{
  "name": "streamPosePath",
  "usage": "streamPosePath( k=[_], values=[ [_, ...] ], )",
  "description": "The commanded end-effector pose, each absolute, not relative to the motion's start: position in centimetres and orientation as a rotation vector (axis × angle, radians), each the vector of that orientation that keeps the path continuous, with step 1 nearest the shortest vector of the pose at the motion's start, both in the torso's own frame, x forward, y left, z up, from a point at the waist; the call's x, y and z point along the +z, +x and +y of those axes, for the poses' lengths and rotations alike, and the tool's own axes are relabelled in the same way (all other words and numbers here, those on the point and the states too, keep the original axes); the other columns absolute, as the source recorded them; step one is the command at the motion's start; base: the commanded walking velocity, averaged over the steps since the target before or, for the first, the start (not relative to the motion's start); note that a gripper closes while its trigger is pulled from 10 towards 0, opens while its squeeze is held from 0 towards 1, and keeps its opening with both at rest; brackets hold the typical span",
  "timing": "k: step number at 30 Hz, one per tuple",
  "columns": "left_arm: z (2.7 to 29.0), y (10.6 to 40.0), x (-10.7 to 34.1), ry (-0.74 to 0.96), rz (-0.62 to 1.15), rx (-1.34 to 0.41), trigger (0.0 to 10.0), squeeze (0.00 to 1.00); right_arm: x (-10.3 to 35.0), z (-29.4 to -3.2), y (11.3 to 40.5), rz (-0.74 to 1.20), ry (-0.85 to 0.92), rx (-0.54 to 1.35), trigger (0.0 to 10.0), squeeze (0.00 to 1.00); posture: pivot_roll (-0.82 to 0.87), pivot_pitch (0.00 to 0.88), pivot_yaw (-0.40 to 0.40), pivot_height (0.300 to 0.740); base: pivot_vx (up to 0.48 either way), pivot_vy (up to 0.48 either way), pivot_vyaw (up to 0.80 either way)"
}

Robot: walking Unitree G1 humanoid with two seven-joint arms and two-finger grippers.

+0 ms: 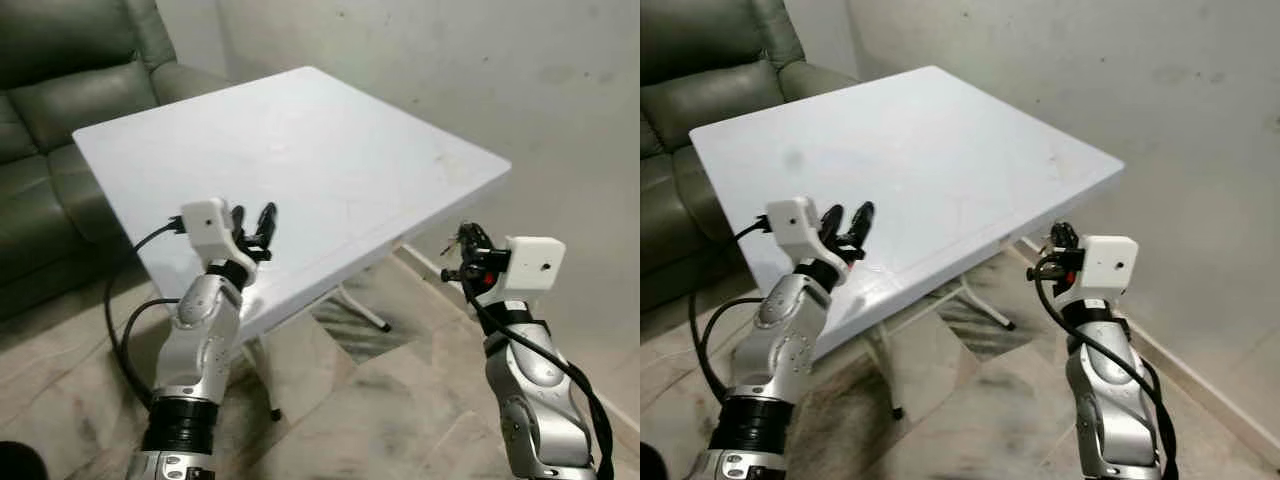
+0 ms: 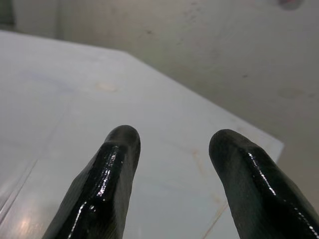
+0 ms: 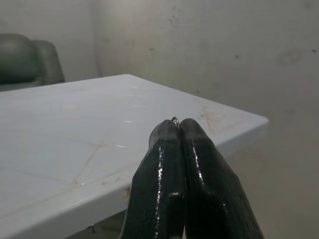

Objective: Hang keys on a hook

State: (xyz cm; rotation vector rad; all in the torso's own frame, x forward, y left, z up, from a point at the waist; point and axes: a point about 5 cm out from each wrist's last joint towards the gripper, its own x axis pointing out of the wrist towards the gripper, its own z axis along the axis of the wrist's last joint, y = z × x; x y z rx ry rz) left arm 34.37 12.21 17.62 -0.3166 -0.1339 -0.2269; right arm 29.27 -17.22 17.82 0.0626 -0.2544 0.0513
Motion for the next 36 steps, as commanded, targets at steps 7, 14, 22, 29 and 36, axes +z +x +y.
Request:
streamPosePath(
  k=[7, 14, 22, 29, 36],
  values=[
    [12.64, 34.29, 17.68, -0.312, -0.133, -0.215, 10.0, 0.0, 18.12, -16.81, 29.1, -0.269, 0.073, 0.072, 10.0, 0.0, 0.02, 0.103, -0.009, 0.74, 0.0, -0.328, 0.0],
    [12.62, 34.36, 17.7, -0.316, -0.129, -0.216, 10.0, 0.0, 18.15, -16.79, 29.15, -0.269, 0.075, 0.071, 10.0, 0.0, 0.02, 0.104, -0.007, 0.74, 0.0, -0.326, 0.0],
    [12.58, 34.42, 17.77, -0.333, -0.134, -0.206, 10.0, 0.0, 17.82, -16.89, 29.44, -0.228, 0.098, 0.059, 10.0, 0.0, 0.02, 0.109, -0.007, 0.74, 0.0, -0.152, -0.09],
    [12.31, 34.49, 17.69, -0.342, -0.121, -0.206, 10.0, 0.0, 17.8, -16.98, 29.55, -0.22, 0.089, 0.054, 10.0, 0.0, 0.02, 0.119, -0.01, 0.74, 0.0, 0.0, -0.74],
    [12.18, 34.57, 17.59, -0.342, -0.112, -0.186, 10.0, 0.0, 17.9, -17.16, 29.66, -0.212, 0.089, 0.043, 10.0, 0.0, 0.02, 0.128, -0.009, 0.74, 0.0, 0.0, -0.74]
  ],
)
